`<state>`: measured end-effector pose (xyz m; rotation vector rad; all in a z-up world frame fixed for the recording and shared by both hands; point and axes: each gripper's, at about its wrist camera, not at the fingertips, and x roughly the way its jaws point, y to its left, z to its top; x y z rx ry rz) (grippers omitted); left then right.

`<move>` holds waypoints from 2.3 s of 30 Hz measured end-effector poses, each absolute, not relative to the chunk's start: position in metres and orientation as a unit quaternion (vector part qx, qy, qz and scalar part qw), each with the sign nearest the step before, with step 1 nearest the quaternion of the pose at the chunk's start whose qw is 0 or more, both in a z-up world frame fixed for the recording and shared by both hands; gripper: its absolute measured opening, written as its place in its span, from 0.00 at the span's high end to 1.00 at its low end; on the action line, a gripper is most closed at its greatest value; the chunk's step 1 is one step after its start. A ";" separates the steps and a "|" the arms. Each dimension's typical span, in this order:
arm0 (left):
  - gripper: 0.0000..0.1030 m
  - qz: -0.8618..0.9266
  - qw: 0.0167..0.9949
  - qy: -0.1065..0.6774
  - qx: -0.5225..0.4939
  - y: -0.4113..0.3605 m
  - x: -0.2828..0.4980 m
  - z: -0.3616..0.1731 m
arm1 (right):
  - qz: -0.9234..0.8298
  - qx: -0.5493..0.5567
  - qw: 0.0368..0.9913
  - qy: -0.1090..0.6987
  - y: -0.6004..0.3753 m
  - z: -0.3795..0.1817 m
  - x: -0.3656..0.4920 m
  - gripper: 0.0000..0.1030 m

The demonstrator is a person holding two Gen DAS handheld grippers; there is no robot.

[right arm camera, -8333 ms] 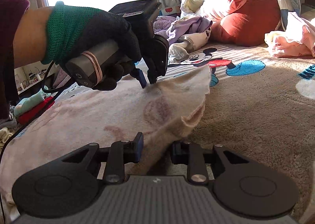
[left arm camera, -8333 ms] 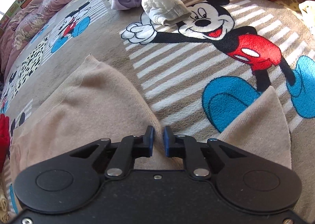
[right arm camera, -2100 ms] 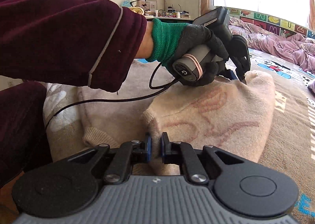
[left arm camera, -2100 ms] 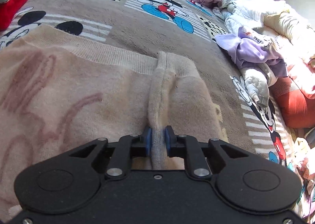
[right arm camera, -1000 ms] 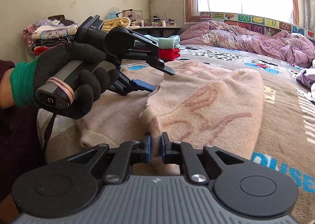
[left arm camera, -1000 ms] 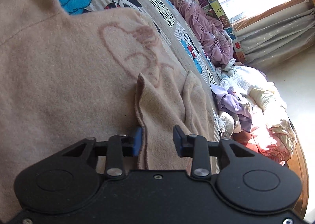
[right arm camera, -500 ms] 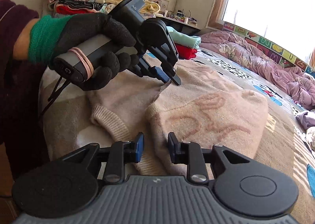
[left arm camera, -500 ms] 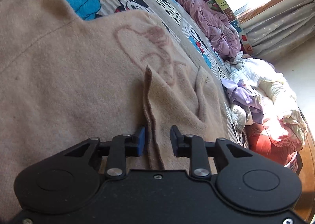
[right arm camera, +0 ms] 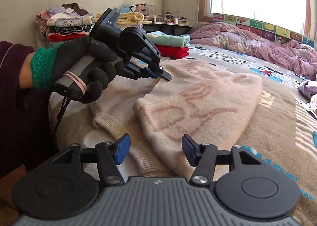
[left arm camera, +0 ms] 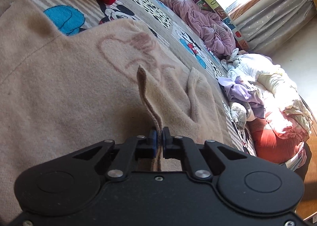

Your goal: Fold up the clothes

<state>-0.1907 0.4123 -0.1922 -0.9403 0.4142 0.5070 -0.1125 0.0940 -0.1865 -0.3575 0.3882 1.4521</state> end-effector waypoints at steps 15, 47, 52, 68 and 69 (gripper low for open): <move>0.79 0.240 0.832 0.227 -0.446 0.412 -0.179 -0.205 | 0.650 -0.216 0.703 0.190 0.094 -0.202 -0.112 0.41; 0.97 0.226 0.894 0.313 -0.225 0.332 -0.014 -0.164 | 0.676 -0.142 0.692 0.207 0.087 -0.196 -0.109 0.42; 0.87 0.186 0.907 0.318 -0.204 0.333 -0.021 -0.160 | 0.679 -0.131 0.690 0.216 0.083 -0.195 -0.107 0.42; 0.61 0.205 0.912 0.309 -0.175 0.380 -0.035 -0.174 | 0.662 -0.193 0.703 0.172 0.096 -0.195 -0.131 0.38; 0.61 0.196 0.913 0.311 -0.175 0.381 -0.034 -0.174 | 0.657 -0.192 0.710 0.166 0.096 -0.194 -0.130 0.40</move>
